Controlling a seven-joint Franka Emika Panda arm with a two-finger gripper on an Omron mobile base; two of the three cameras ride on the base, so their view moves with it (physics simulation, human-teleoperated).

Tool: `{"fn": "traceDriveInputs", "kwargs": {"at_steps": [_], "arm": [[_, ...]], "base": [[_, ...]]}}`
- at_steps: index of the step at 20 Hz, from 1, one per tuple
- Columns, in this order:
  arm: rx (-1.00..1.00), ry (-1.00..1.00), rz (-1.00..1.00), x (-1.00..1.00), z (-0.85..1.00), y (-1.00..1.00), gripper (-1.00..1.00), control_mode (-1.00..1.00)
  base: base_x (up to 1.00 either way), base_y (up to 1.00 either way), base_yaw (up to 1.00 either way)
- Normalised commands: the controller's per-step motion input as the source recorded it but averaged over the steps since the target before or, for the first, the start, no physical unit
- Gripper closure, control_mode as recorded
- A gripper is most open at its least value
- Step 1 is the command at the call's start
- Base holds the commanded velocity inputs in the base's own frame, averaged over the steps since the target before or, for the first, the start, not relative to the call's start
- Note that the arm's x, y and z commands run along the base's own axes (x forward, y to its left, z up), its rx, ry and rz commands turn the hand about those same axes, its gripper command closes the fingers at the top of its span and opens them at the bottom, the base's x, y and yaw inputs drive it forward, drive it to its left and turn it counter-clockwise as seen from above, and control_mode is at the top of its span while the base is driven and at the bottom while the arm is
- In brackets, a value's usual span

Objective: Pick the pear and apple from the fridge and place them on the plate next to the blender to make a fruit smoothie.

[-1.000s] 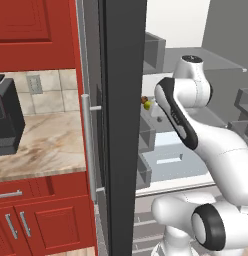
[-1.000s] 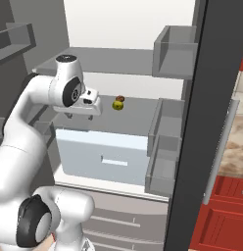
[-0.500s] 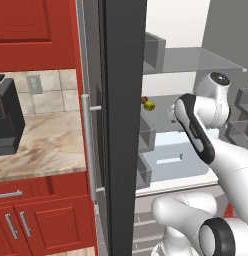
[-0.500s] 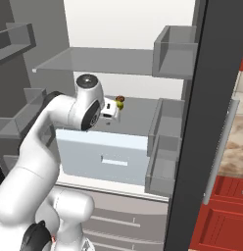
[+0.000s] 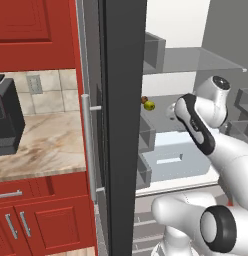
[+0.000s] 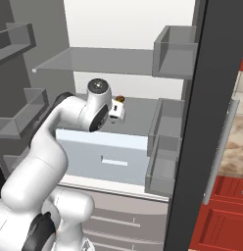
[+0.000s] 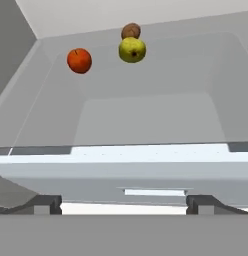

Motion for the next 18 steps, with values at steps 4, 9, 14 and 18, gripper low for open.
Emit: {"fn": "traceDriveInputs", "kwargs": {"at_steps": [4, 9, 14, 18], "arm": [[0.03, 0.00, 0.00, 0.33, 0.00, 0.33, -1.00, -1.00], [0.00, -0.02, 0.00, 0.28, -0.09, 0.57, -1.00, -1.00], [0.00, -0.02, 0.02, 0.45, -0.14, 0.50, -1.00, -1.00], [0.00, -0.04, 0.04, 0.60, -0.23, 0.32, -1.00, -1.00]], "base": [[0.00, 0.00, 0.00], [0.00, 0.00, 0.00], [0.00, 0.00, 0.00], [0.00, 0.00, 0.00]]}}
